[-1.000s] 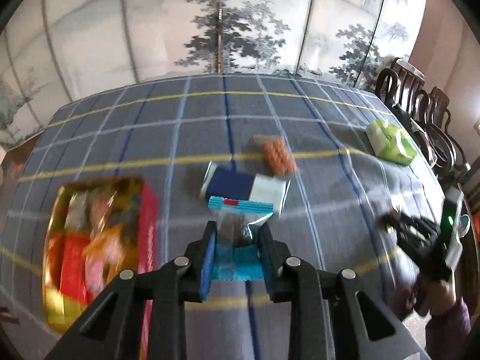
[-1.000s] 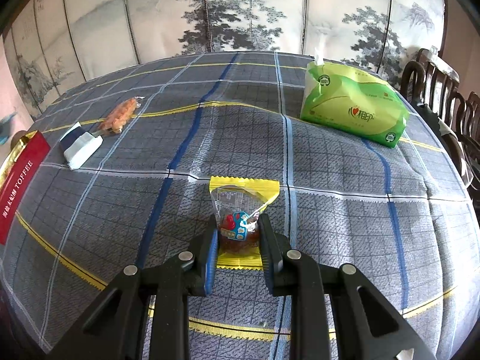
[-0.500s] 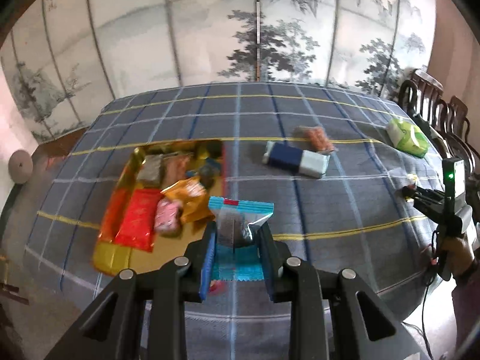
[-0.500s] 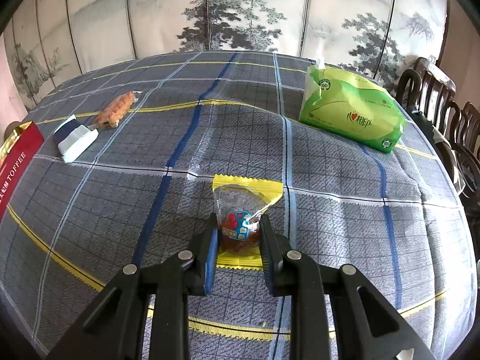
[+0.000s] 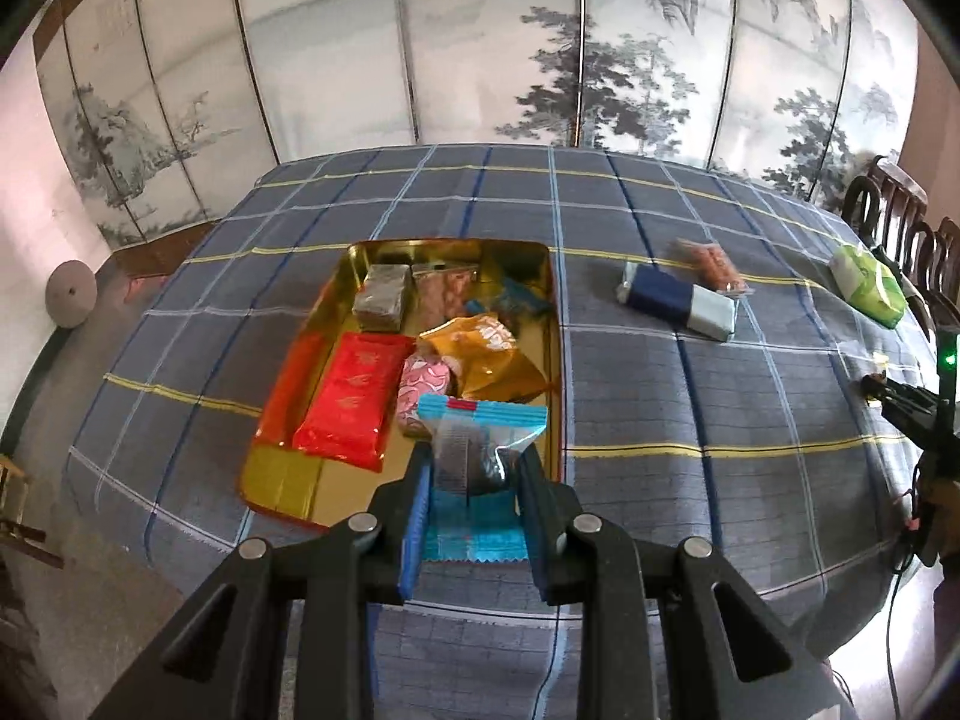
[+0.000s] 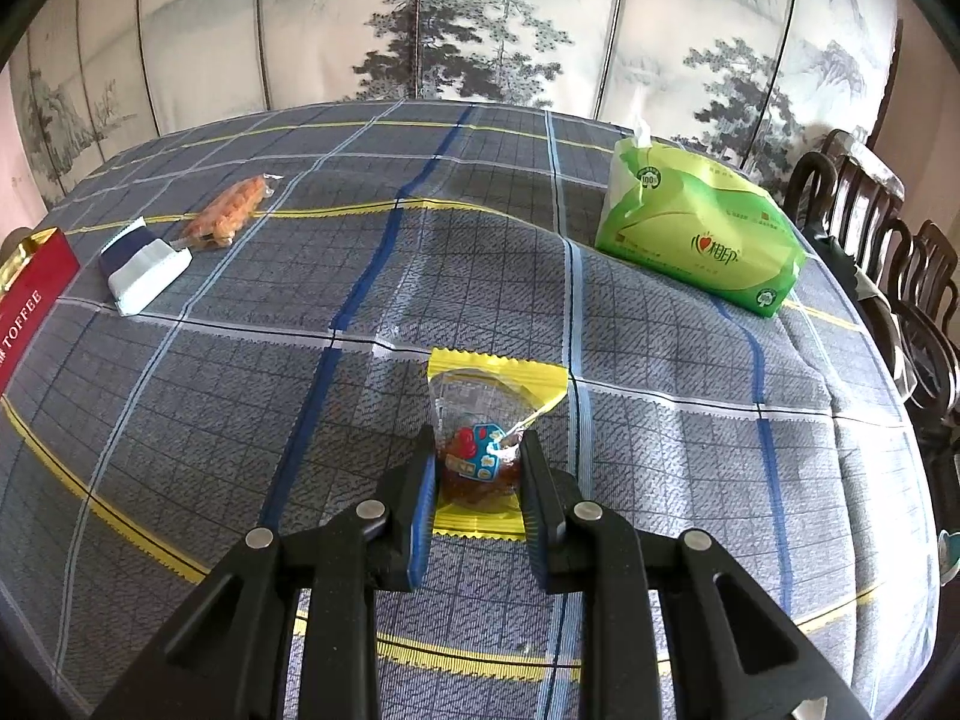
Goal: Organize snacks
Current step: 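Carry the teal-edged bag into the gold tray and open the left tool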
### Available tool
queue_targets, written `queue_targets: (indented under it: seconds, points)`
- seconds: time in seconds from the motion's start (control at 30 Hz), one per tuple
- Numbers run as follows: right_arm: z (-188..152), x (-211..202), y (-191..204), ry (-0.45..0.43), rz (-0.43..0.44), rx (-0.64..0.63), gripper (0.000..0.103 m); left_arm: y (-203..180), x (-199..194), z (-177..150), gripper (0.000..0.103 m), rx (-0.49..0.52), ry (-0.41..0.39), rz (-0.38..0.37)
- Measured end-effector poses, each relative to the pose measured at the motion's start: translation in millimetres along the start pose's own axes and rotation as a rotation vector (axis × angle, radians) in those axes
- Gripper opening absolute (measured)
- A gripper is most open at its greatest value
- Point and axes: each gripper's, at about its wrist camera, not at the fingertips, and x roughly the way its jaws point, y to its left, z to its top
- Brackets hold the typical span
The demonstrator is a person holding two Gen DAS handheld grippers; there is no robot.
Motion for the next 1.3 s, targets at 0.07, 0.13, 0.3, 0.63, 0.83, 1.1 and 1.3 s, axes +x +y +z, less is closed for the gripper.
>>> queue_targets:
  seconds: [0.07, 0.13, 0.3, 0.63, 0.83, 1.1, 1.3]
  points:
    - [0.0, 0.1, 0.1, 0.0, 0.001, 0.001, 0.022, 3.5, 1.2, 0.3, 0.027, -0.011, 0.003, 0.001]
    - [0.0, 0.2, 0.2, 0.0, 0.001, 0.001, 0.022, 5.6, 2.9, 0.4, 0.027, -0.011, 0.008, 0.0]
    - [-0.5, 0.0, 0.4, 0.0, 0.002, 0.002, 0.022, 12.6, 7.0, 1.6, 0.027, -0.016, 0.009, -0.009]
    - [-0.7, -0.2, -0.2, 0.0, 0.002, 0.002, 0.022, 47.8, 17.5, 9.6, 0.028, -0.066, 0.003, 0.001]
    - [-0.7, -0.2, -0.4, 0.0, 0.001, 0.001, 0.022, 40.2, 31.8, 8.1, 0.028, -0.037, 0.017, -0.019]
    - [-0.8, -0.3, -0.4, 0.0, 0.0, 0.0, 0.022, 21.3, 45.2, 8.7, 0.028, 0.025, 0.018, -0.014]
    - [-0.9, -0.4, -0.3, 0.0, 0.001, 0.0, 0.022, 9.5, 50.9, 8.5, 0.028, 0.062, 0.015, -0.006]
